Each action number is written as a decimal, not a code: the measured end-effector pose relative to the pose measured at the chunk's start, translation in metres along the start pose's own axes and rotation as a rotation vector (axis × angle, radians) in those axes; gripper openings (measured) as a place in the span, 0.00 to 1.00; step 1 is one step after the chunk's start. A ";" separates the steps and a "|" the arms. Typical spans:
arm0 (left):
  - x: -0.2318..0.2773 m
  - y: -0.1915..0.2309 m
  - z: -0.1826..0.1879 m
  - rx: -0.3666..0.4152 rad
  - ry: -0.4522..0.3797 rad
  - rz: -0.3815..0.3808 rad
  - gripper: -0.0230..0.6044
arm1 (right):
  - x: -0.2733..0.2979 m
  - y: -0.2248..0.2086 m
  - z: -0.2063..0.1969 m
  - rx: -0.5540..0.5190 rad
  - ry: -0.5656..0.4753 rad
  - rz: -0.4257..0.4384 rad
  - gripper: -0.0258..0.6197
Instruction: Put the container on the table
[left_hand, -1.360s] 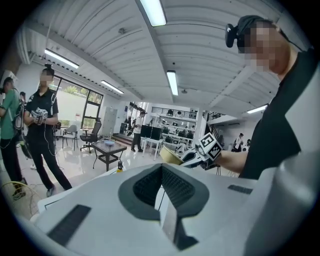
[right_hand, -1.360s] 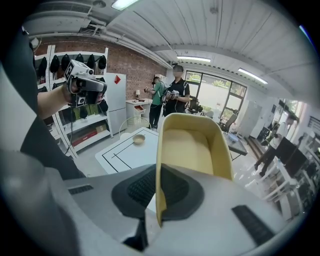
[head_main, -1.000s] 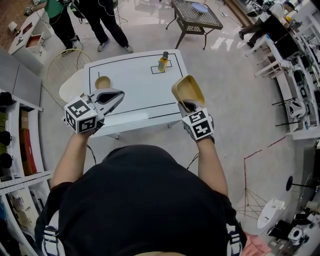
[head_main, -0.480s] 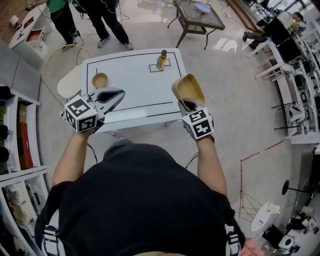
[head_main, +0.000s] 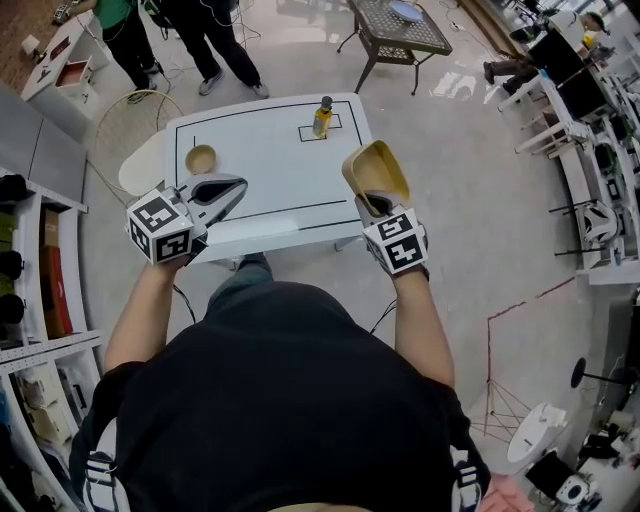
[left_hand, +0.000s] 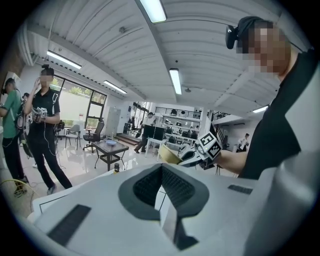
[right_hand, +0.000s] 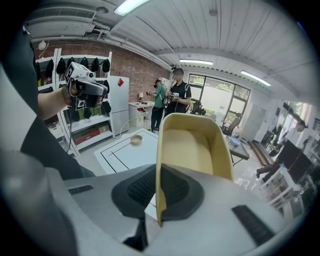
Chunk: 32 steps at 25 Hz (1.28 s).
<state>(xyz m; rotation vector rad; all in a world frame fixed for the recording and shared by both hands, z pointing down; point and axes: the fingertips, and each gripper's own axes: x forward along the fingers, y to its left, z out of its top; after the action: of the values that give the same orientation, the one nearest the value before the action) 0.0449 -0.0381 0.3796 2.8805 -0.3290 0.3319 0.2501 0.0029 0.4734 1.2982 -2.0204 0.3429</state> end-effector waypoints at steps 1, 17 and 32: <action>0.002 -0.001 0.001 0.008 0.004 -0.002 0.05 | 0.000 -0.002 -0.001 0.002 0.000 -0.002 0.05; -0.006 0.040 -0.006 -0.014 -0.007 0.017 0.05 | 0.031 -0.013 0.015 -0.013 0.033 -0.002 0.05; 0.007 0.090 -0.006 -0.039 -0.005 -0.010 0.05 | 0.070 -0.029 0.035 -0.012 0.067 -0.004 0.05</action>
<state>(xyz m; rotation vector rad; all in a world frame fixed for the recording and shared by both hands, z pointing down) 0.0282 -0.1233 0.4039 2.8441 -0.3178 0.3135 0.2433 -0.0784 0.4914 1.2673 -1.9611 0.3672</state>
